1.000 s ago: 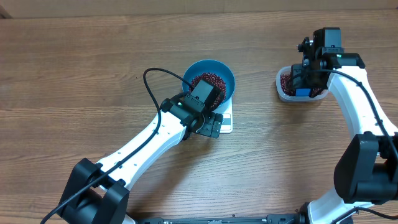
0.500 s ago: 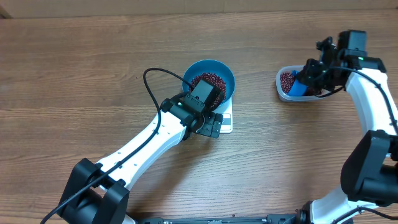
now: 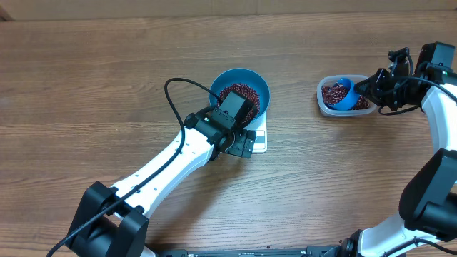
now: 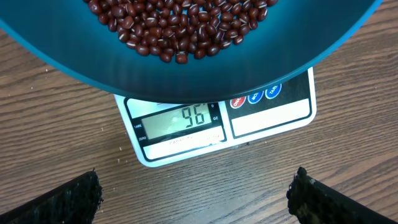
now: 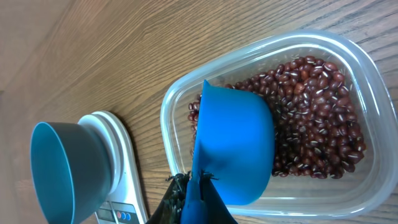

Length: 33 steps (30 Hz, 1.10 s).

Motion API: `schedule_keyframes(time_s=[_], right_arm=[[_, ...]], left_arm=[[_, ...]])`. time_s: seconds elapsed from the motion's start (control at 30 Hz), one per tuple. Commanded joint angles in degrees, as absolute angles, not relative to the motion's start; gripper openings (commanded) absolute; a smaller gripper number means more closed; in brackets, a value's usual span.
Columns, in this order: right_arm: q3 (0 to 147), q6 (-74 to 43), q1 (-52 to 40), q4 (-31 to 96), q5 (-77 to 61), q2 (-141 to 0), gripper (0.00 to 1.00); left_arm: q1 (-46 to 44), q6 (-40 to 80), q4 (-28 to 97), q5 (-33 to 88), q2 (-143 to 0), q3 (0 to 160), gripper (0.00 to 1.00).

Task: Scoop item into bowl and weigh 150g on scale
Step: 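Lift the filled blue scoop up out of the tub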

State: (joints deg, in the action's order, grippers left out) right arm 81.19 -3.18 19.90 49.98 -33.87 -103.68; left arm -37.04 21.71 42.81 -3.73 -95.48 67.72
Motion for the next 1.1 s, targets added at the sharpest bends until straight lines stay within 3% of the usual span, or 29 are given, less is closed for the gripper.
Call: schedule_keyframes(time_s=[0.0,0.7,1.07], right_arm=[[81.3,-3.4,20.8,49.8,-36.4,-103.7,0.04],[81.3,-5.0,32.9,50.2,-56.8,-103.7,0.04],[81.3,-4.6,34.3,45.2,-78.9,-103.7,0.04]], left_arm=[[-36.8,21.9,42.8,-4.4,-95.7,67.4,1.00],[-36.8,21.9,42.8,-4.4,-95.7,67.4,0.99],[-36.8,21.9,42.8,-4.4,-95.7,67.4,1.00]])
